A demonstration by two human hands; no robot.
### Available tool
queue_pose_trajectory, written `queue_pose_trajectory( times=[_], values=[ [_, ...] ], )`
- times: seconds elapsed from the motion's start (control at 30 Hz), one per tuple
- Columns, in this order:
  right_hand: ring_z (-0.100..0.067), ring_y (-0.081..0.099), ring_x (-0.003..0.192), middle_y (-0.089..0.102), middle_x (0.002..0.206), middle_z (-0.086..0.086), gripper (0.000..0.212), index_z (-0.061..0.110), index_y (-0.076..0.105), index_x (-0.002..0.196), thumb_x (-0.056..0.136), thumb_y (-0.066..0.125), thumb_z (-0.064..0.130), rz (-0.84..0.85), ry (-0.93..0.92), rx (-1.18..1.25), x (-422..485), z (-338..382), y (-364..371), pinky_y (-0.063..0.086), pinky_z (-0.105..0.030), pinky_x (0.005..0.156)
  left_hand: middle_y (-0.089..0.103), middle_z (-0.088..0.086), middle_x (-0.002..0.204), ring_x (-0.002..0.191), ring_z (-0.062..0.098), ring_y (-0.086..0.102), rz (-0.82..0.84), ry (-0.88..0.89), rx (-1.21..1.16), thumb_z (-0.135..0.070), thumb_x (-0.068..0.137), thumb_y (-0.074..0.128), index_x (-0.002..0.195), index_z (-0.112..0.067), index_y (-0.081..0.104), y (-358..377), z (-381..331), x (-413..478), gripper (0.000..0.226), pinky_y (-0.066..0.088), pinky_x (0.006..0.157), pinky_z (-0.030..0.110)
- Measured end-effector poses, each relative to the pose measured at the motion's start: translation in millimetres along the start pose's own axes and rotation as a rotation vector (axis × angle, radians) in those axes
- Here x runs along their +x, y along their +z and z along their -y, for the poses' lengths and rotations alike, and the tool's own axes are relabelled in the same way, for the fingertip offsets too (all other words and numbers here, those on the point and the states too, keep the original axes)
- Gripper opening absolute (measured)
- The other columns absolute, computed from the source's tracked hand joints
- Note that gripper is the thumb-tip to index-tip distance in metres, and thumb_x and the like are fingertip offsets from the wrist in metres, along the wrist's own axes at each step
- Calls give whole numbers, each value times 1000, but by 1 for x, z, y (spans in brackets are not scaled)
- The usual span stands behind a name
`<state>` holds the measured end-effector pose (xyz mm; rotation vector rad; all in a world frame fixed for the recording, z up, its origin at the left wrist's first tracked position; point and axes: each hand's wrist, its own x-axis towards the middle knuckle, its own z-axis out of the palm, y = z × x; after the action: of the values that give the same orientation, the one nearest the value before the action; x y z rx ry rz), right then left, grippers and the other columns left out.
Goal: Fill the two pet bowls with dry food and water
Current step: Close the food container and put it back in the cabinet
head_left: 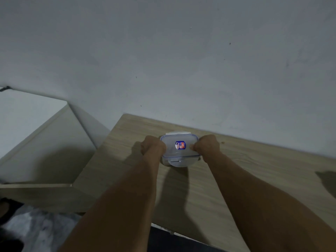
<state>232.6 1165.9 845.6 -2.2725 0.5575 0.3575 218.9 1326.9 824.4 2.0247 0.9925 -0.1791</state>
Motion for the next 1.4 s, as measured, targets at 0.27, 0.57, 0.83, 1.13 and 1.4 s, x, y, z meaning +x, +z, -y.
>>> queue_pose_trajectory(
  times=[0.27, 0.57, 0.83, 1.13, 1.4],
  values=[
    [-29, 61, 117, 65, 128, -9, 70, 19, 59, 130, 67, 86, 32, 140, -316, -255, -21, -3, 3, 48, -32, 91, 71, 19, 107, 95, 34, 70, 25, 16, -27, -16, 65, 81, 106, -3, 70, 9, 3, 10, 44, 60, 80, 43],
    [-35, 53, 120, 52, 134, -21, 99, -3, 22, 148, 78, 80, 36, 30, -455, -775, -24, -9, 20, 42, -39, 97, 68, 17, 116, 105, 34, 67, -13, 57, -21, -19, 75, 75, 114, -6, 68, 8, 2, 8, 42, 58, 85, 43],
    [-39, 53, 123, 53, 136, -18, 124, 16, 14, 148, 55, 96, 30, 253, -484, -793, -13, 19, 6, 48, -44, 93, 67, 18, 114, 102, 36, 67, 34, 63, -49, -13, 70, 73, 110, -7, 69, 13, 4, 19, 41, 59, 79, 46],
    [-38, 57, 118, 52, 138, -13, 133, 25, 12, 148, 48, 98, 34, 415, -364, -1017, 2, 46, 5, 50, -43, 76, 68, 19, 109, 95, 37, 68, 113, 43, -49, -8, 70, 76, 108, -3, 67, 8, 5, 19, 39, 61, 68, 48],
    [-49, 43, 129, 11, 149, -28, 135, 39, -5, 154, 60, 93, 33, 296, -391, -747, -1, -1, 14, 45, -48, 103, 66, 18, 115, 101, 37, 67, 104, 38, -95, -13, 72, 70, 114, -7, 65, 7, 8, 7, 43, 60, 78, 47]
  ],
)
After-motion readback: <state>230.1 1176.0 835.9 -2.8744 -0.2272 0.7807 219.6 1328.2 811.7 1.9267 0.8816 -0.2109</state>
